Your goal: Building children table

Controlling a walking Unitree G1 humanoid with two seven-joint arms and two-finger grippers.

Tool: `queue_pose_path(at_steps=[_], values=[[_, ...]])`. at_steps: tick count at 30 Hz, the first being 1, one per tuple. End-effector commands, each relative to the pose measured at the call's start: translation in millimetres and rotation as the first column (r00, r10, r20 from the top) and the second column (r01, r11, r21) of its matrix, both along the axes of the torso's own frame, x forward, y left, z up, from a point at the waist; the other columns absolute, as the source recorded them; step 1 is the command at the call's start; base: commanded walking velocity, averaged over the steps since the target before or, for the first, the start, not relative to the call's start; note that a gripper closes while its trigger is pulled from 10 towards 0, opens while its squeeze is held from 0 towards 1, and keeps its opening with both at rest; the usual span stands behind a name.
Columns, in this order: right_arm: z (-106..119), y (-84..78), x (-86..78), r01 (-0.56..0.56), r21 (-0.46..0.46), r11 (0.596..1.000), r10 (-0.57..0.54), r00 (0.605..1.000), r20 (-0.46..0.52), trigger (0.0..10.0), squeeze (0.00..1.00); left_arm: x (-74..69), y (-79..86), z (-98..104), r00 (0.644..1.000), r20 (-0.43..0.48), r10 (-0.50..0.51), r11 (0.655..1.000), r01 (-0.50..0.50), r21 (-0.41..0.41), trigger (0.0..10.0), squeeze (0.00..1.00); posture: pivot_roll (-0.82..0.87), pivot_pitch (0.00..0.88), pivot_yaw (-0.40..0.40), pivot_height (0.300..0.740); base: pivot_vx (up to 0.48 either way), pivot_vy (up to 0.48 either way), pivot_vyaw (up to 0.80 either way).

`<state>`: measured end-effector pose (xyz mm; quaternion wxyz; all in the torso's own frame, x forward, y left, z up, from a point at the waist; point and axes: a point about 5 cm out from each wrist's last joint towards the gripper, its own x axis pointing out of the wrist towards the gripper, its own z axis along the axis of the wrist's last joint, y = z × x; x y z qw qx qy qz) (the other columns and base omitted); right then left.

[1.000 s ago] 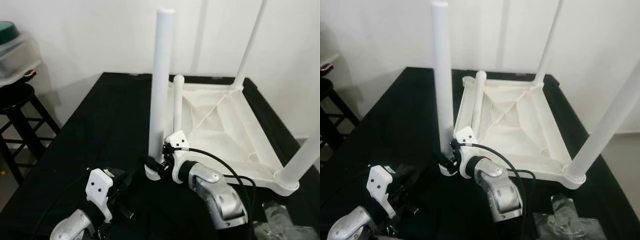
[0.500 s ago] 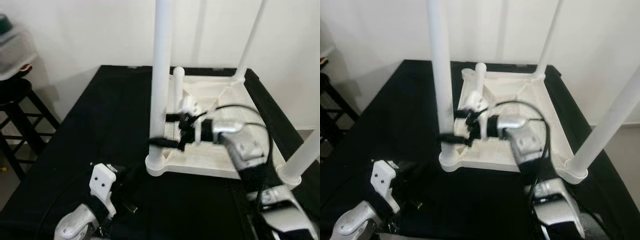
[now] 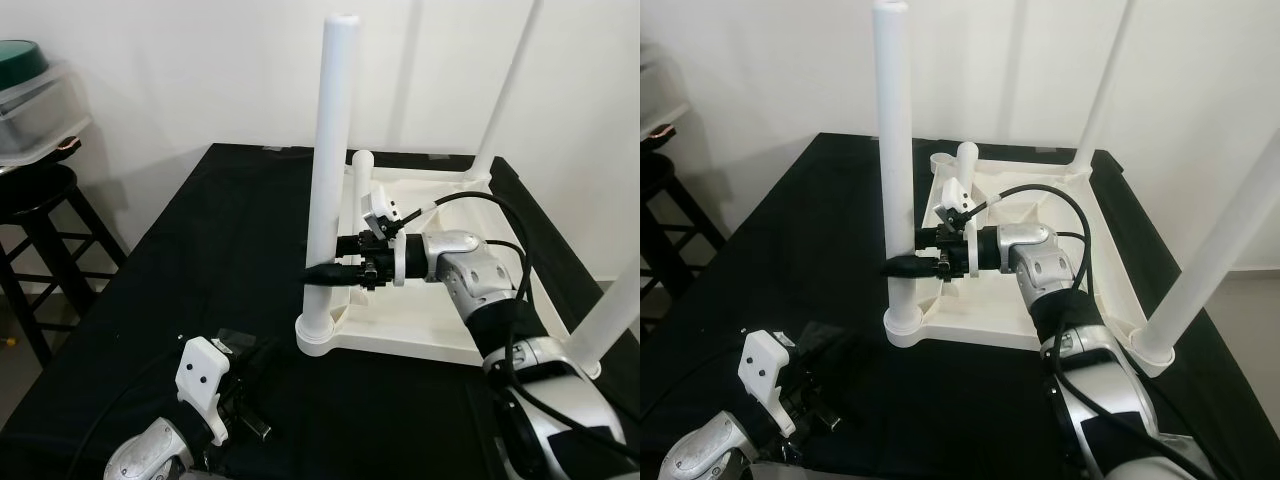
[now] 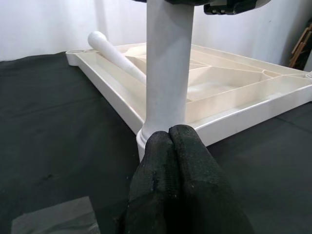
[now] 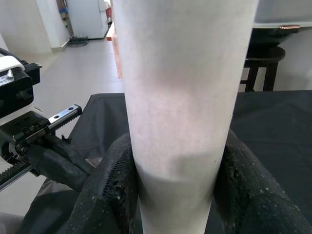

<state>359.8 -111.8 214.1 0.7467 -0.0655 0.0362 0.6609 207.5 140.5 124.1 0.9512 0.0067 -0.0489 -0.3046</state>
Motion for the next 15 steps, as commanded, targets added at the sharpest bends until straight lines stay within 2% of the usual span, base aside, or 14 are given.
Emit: queue_pose_path(at_steps=[1, 4, 6, 7, 8, 9, 10, 11, 12, 13, 14, 15], values=[[-3, -0.2, -1.0, -0.002, 0.01, 1.0, 0.002, 1.0, 0.004, 0.0, 0.0, -0.5, -0.4, -2, 1.0, -0.005, 0.002, 1.0, -0.002, 0.009, 0.0, 0.0, 0.03, 0.015, -0.026, 0.74, 0.0, 0.0, 0.0], [-6, -1.5, -0.9, 0.035, 0.008, 0.999, -0.035, 0.999, 0.012, 0.0, 0.0, -0.6, -0.5, -2, 1.0, -0.005, 0.002, 1.0, -0.002, 0.008, 0.0, 0.0, 0.03, 0.017, -0.027, 0.74, 0.0, 0.0, 0.0], [-18, 0.1, -5.1, 0.121, 0.005, 0.993, -0.121, 0.992, 0.022, 0.0, 0.0, -0.7, -0.2, -1, 1.0, -0.004, 0.002, 1.0, -0.002, 0.006, 0.0, 0.0, 0.02, 0.022, -0.026, 0.74, 0.0, 0.0, 0.0], [-18, 0.1, -5.1, 0.121, 0.005, 0.993, -0.121, 0.992, 0.022, 0.0, 0.0, -0.7, -0.2, -1, 1.0, -0.004, 0.002, 1.0, -0.002, 0.006, 0.0, 0.0, 0.02, 0.022, -0.026, 0.74, 0.0, 0.0, 0.0], [-28, 4.6, -11.3, 0.196, 0.009, 0.981, -0.196, 0.981, 0.01, 0.0, 0.0, -0.9, 0.1, -1, 1.0, -0.004, 0.002, 1.0, -0.002, 0.006, 0.0, 0.0, 0.02, 0.023, -0.028, 0.74, 0.0, 0.0, 0.0], [-46, 14.6, -21.7, 0.314, 0.014, 0.949, -0.313, 0.949, -0.038, 0.0, 0.0, -1.4, 0.6, -1, 1.0, -0.003, 0.002, 1.0, -0.002, 0.006, 0.0, 0.0, 0.02, 0.029, -0.039, 0.74, 0.0, 0.0, 0.0], [-46, 14.6, -21.7, 0.314, 0.014, 0.949, -0.313, 0.949, -0.038, 0.0, 0.0, -1.4, 0.6, -1, 1.0, -0.003, 0.002, 1.0, -0.002, 0.006, 0.0, 0.0, 0.02, 0.029, -0.039, 0.74, 0.0, 0.0, 0.0], [-56, 20.3, -29.5, 0.395, 0.012, 0.919, -0.393, 0.917, -0.073, 0.0, 0.0, -1.7, 1.0, 0, 1.0, -0.003, 0.002, 1.0, -0.002, 0.006, 0.0, 0.0, 0.02, 0.029, -0.039, 0.74, 0.0, 0.0, 0.0], [-70, 31.8, -37.5, 0.605, 0.037, 0.795, -0.596, 0.791, -0.139, 0.0, 0.0, -1.8, 2.3, 0, 1.0, -0.003, 0.003, 1.0, -0.003, 0.007, 0.0, 0.0, 0.01, 0.035, -0.028, 0.74, 0.0, 0.0, 0.0], [-70, 31.8, -37.5, 0.605, 0.037, 0.795, -0.596, 0.791, -0.139, 0.0, 0.0, -1.8, 2.3, 0, 1.0, -0.003, 0.003, 1.0, -0.003, 0.007, 0.0, 0.0, 0.01, 0.035, -0.028, 0.74, 0.0, 0.0, 0.0], [-77, 47.9, -53.7, 0.615, -0.014, 0.789, -0.614, 0.786, -0.078, 0.0, 0.0, -1.6, 3.8, 0, 1.0, -0.003, 0.003, 1.0, -0.003, 0.006, 0.0, 0.0, 0.0, 0.037, -0.023, 0.74, 0.0, 0.0, 0.0], [-77, 47.9, -53.7, 0.615, -0.014, 0.789, -0.614, 0.786, -0.078, 0.0, 0.0, -1.6, 3.8, 0, 1.0, -0.003, 0.003, 1.0, -0.003, 0.006, 0.0, 0.0, 0.0, 0.037, -0.023, 0.74, 0.0, 0.0, 0.0]])
